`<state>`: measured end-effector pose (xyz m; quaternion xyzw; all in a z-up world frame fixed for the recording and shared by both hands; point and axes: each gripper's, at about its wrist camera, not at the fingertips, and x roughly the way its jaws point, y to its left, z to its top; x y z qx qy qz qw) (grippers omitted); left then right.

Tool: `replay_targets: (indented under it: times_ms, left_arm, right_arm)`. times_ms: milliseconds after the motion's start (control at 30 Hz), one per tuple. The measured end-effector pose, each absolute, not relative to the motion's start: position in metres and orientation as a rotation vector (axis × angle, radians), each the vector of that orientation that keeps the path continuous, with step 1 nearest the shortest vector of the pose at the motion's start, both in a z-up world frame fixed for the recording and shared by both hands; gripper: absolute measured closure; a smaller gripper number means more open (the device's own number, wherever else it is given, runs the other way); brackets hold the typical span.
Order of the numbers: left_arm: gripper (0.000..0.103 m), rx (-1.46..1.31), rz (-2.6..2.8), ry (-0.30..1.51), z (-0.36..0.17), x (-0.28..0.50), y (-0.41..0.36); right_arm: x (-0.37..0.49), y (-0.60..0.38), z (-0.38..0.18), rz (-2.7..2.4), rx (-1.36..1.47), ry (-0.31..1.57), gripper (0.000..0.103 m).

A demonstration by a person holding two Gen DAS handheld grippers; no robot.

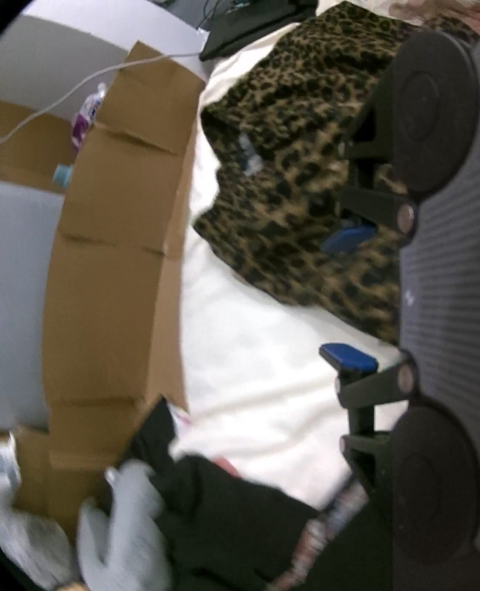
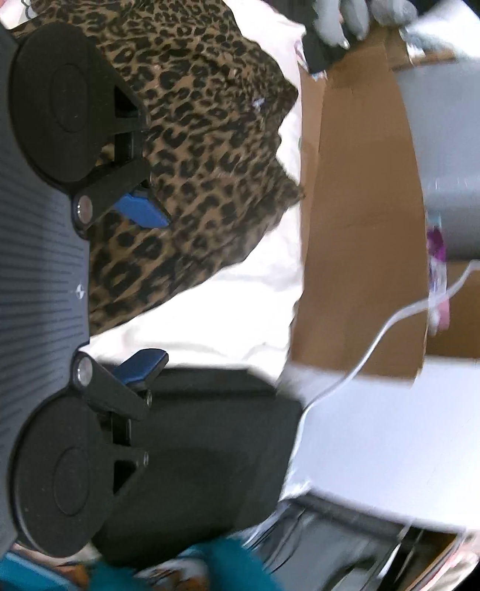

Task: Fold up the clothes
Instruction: 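Open both grippers and move them to the elastic waistband, then grasp the waistband with the right gripper while the left gripper grasps it too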

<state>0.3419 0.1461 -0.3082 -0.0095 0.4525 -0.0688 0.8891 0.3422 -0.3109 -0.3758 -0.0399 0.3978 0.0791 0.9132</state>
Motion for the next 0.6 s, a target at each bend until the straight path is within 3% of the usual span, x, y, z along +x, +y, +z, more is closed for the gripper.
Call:
replay_targets:
  times_ms: [133, 367, 600]
  left_arm:
    - [0.04, 0.041, -0.224, 0.922, -0.312, 0.381, 0.121]
    - [0.043, 0.158, -0.326, 0.909, -0.335, 0.437, 0.079]
    - [0.047, 0.227, -0.344, 0.93, -0.357, 0.469, 0.064]
  right_arm:
    - [0.378, -0.28, -0.378, 0.238, -0.161, 0.816, 0.026]
    - [0.434, -0.231, -0.389, 0.35, -0.292, 0.838, 0.045]
    - [0.471, -0.203, -0.4, 0.401, -0.354, 0.859, 0.05]
